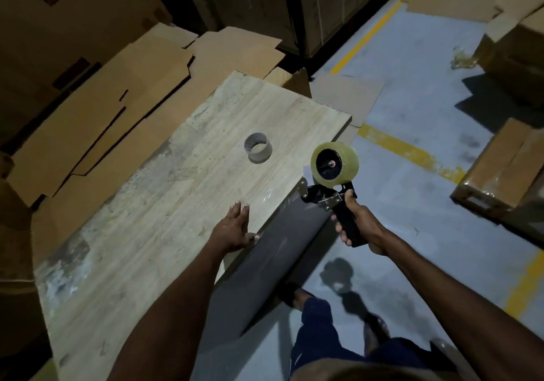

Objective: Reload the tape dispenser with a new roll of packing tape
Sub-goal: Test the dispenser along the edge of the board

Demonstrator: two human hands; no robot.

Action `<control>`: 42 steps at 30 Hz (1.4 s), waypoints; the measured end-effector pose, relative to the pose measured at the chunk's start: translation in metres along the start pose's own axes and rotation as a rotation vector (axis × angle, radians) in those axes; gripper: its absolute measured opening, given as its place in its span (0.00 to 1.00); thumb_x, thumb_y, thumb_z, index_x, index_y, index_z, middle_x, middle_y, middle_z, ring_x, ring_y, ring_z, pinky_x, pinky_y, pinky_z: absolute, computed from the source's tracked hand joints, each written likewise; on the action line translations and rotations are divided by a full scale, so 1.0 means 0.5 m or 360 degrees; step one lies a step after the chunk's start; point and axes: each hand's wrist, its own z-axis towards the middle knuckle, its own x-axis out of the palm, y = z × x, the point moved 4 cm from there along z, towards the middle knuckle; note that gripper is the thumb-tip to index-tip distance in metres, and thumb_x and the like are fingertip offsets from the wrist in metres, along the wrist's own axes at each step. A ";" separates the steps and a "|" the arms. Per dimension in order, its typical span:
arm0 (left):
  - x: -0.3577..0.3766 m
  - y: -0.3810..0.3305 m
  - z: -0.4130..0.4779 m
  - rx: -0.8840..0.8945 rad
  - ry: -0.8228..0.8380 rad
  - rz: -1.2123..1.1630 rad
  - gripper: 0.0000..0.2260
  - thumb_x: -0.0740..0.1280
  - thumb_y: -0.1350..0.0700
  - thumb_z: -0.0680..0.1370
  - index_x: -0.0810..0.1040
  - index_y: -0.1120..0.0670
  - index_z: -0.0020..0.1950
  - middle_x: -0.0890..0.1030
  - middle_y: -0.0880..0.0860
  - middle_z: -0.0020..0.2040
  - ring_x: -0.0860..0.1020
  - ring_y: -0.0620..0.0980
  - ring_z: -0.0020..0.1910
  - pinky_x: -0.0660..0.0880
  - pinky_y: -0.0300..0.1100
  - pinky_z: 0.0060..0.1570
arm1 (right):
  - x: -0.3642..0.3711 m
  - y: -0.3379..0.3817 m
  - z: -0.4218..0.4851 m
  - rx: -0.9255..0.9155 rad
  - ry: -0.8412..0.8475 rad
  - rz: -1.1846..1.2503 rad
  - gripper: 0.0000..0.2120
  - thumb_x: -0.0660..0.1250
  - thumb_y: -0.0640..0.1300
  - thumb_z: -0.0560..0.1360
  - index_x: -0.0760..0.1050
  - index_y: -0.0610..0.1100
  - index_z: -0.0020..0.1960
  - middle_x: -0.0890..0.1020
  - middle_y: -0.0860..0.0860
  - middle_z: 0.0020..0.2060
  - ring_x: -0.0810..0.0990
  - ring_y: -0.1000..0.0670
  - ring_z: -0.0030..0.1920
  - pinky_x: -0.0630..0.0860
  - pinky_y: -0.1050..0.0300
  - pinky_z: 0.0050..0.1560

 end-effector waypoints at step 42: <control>-0.020 0.510 -0.057 -0.0931 -0.0919 -0.0763 0.32 0.62 0.47 0.84 0.55 0.58 0.83 0.50 0.58 0.84 0.46 0.54 0.84 0.42 0.51 0.80 | 0.702 0.166 0.400 0.0472 0.0603 0.0003 0.41 0.48 0.73 0.80 0.76 0.36 0.42 0.76 0.40 0.32 0.76 0.44 0.25 0.74 0.56 0.24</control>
